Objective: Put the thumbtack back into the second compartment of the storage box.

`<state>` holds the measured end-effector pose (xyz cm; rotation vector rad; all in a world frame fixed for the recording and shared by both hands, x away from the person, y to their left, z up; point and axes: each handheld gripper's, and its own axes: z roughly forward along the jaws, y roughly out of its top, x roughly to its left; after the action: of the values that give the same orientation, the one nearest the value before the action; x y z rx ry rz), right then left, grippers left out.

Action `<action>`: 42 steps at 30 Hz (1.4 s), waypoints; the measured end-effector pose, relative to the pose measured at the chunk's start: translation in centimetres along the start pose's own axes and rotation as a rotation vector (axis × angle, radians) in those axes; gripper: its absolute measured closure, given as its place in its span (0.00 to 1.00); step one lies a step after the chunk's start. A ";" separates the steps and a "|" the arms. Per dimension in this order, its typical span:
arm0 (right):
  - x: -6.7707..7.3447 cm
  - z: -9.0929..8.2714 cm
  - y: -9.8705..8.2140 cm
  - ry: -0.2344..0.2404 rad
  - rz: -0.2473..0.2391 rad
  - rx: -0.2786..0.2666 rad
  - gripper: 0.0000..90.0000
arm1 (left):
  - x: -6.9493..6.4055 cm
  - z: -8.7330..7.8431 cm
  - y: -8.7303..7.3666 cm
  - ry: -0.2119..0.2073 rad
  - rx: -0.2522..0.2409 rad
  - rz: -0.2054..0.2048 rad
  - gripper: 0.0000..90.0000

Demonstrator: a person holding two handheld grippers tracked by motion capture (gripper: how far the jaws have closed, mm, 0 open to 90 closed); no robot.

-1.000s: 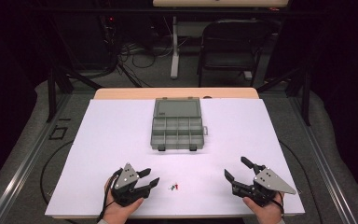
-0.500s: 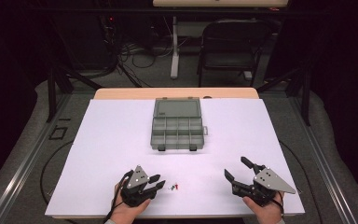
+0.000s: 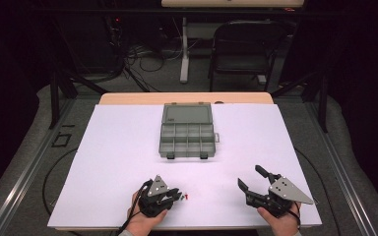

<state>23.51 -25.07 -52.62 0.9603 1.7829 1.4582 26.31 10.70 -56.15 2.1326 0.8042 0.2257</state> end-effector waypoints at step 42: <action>-0.1 -0.3 0.0 -0.003 0.005 0.002 0.27 | 2.5 -2.5 0.0 0.043 -0.112 -0.085 0.95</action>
<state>23.37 -25.33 -52.59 0.9682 1.7811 1.4584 27.20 13.83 -54.82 1.9903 0.8847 0.2670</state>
